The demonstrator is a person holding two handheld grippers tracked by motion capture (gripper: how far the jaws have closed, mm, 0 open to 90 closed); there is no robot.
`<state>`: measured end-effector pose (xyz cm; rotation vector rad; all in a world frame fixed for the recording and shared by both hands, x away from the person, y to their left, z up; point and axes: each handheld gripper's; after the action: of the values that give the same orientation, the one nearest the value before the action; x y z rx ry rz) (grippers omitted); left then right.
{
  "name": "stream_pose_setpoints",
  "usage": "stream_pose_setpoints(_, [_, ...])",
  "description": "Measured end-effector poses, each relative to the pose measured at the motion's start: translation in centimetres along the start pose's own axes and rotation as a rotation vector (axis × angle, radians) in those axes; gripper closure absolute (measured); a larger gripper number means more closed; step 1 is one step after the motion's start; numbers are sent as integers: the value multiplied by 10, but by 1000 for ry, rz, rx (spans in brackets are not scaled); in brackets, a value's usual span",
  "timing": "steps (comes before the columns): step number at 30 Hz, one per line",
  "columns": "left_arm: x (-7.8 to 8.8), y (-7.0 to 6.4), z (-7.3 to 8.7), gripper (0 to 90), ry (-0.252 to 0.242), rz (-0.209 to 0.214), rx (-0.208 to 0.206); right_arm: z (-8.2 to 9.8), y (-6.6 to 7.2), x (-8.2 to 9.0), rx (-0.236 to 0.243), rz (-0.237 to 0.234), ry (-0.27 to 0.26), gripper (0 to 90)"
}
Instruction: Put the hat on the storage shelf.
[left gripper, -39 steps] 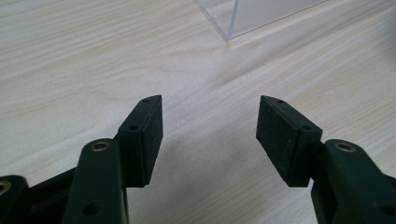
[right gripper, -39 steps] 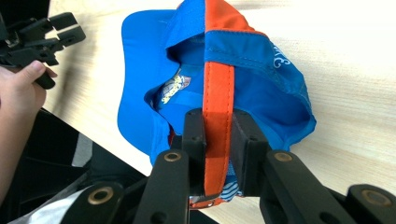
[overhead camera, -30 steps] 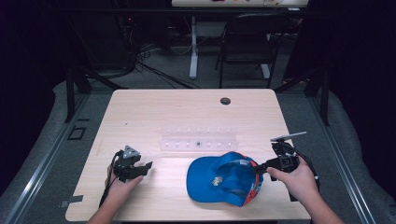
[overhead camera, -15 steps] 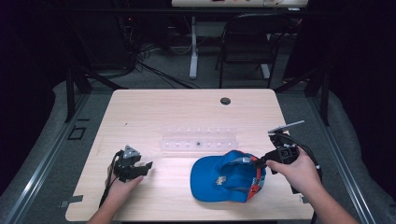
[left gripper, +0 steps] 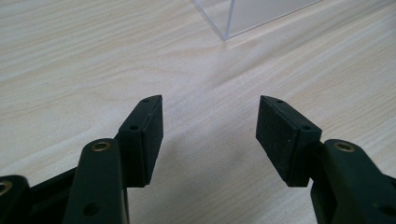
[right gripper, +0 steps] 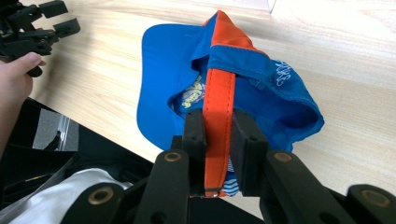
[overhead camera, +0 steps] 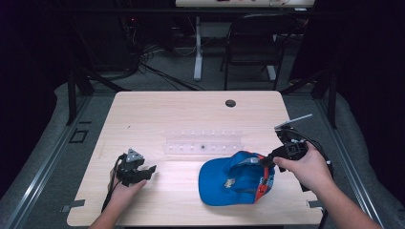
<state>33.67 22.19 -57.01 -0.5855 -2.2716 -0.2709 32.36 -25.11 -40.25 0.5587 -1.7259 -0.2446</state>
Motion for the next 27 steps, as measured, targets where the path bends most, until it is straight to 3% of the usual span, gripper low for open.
stream_pose_setpoints(27, [-1, 0, 0, 416, 3, 3, 4, -16, 28, 36, 15, 23, 2, 772])
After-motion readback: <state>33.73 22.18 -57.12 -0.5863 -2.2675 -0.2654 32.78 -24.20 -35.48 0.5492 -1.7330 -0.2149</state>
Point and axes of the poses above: each handheld gripper's, and its own axes: x roughly backward along the jaws, z roughly out of its underside, y roughly to its left, and after that the axes turned 3 degrees about -z, right-handed
